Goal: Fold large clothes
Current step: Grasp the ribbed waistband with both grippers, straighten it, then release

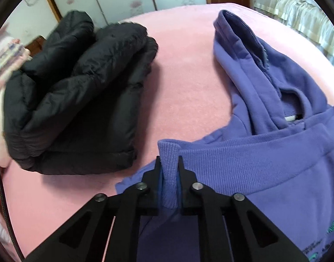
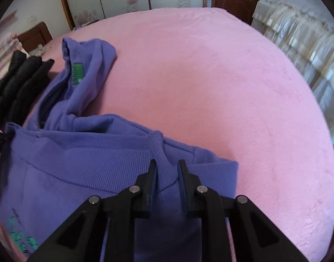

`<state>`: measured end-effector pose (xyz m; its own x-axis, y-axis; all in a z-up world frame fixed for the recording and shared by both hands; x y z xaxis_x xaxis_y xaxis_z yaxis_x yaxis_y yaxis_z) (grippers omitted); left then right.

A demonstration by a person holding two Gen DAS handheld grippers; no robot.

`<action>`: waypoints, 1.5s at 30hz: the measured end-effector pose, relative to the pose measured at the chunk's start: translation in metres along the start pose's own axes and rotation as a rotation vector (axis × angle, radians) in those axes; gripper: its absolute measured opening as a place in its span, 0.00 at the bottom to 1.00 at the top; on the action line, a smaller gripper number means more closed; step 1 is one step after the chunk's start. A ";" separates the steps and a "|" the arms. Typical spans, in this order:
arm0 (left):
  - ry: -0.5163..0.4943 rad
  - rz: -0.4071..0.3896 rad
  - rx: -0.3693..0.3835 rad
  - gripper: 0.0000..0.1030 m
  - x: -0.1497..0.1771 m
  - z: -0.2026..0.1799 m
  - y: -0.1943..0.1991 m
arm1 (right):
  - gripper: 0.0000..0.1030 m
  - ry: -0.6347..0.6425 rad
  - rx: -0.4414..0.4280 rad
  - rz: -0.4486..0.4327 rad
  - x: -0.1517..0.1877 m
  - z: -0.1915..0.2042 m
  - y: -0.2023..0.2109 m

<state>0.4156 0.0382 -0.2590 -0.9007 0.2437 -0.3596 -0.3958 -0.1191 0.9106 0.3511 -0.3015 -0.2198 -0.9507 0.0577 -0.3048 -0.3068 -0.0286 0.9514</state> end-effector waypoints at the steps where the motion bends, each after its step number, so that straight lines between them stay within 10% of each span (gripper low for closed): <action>1: 0.007 -0.012 -0.023 0.05 0.001 0.000 0.002 | 0.12 0.007 0.021 -0.018 0.002 0.002 0.003; 7: 0.093 -0.093 -0.094 0.05 0.001 0.010 0.017 | 0.08 -0.099 0.061 -0.146 0.004 -0.014 0.028; 10: 0.134 -0.042 -0.121 0.05 0.000 0.016 -0.003 | 0.00 -0.157 0.199 -0.104 -0.002 -0.026 0.017; 16: 0.074 -0.048 -0.198 0.07 0.002 -0.005 -0.016 | 0.00 -0.242 0.208 -0.035 -0.001 -0.055 0.004; 19: 0.063 -0.037 -0.244 0.24 -0.001 -0.014 -0.018 | 0.00 -0.206 0.231 -0.038 -0.002 -0.047 0.009; 24: 0.087 -0.075 -0.246 0.83 0.000 -0.006 0.004 | 0.00 -0.166 0.234 -0.033 -0.007 -0.034 0.009; 35: 0.045 -0.211 -0.162 0.89 0.005 -0.006 0.102 | 0.02 -0.091 0.150 -0.087 -0.014 0.001 0.049; 45: 0.080 -0.261 -0.052 0.91 -0.009 -0.010 0.173 | 0.28 -0.034 0.018 -0.165 -0.034 0.043 0.109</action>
<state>0.3534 0.0062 -0.1003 -0.7773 0.1959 -0.5978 -0.6234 -0.1118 0.7739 0.3524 -0.2635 -0.1037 -0.8854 0.0935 -0.4554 -0.4572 0.0023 0.8894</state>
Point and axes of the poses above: each gripper's, at about its wrist camera, not at the fingertips, and y roughly against the way its jaws point, z to its left, x to its underside, the point moved 1 cm from there along -y, roughly the way its jaws point, and after that the axes turned 11 degrees about z, right-handed, at the moved point
